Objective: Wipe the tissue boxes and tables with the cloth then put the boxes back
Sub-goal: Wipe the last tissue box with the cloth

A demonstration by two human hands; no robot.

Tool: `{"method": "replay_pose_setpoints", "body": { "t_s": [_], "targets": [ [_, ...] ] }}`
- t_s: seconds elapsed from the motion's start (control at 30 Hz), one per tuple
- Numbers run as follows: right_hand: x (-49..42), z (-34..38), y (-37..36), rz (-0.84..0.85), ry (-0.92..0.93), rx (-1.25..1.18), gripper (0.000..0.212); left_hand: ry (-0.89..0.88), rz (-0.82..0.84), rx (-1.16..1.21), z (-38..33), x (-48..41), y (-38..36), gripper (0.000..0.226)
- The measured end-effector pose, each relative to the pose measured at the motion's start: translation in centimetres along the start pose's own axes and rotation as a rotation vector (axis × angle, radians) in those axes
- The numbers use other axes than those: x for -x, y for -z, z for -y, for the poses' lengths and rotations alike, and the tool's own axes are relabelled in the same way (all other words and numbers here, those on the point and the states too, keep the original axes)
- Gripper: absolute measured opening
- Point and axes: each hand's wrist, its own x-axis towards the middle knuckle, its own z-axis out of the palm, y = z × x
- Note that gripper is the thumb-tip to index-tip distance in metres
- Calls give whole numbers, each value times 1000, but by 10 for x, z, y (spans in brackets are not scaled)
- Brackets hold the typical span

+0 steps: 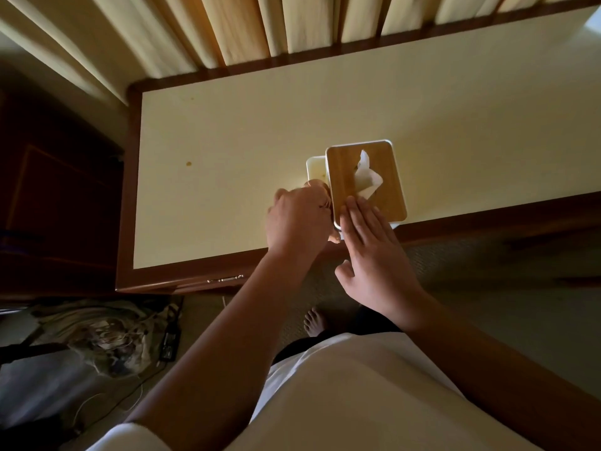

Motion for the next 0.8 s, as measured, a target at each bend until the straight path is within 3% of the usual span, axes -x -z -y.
{"method": "replay_pose_setpoints", "body": {
  "t_s": [0.07, 0.23, 0.37, 0.43, 0.53, 0.63, 0.8],
  "targets": [
    [0, 0, 0, -9, 2, 4, 83, 18, 73, -100, 4, 3, -1, 23],
    [0, 0, -3, -54, 11, -24, 80, 130, 623, -267, 14, -17, -19, 48],
    [1, -3, -2, -47, 24, -4, 78, 158, 782, -214, -7, -23, -4, 17],
    [0, -1, -2, -40, 15, 26, 78, 187, 822, -214, -10, -27, -1, 16],
    [-1, 6, -2, -27, -26, 52, 81, 181, 796, -242, -7, -28, -2, 35],
    [-1, 13, 0, -29, -57, 60, 83, 63, 770, -201, -4, -32, 5, 32],
    [-2, 11, 0, -15, -51, 64, 82, 72, 363, -195, -3, -34, 22, 22]
  ]
}}
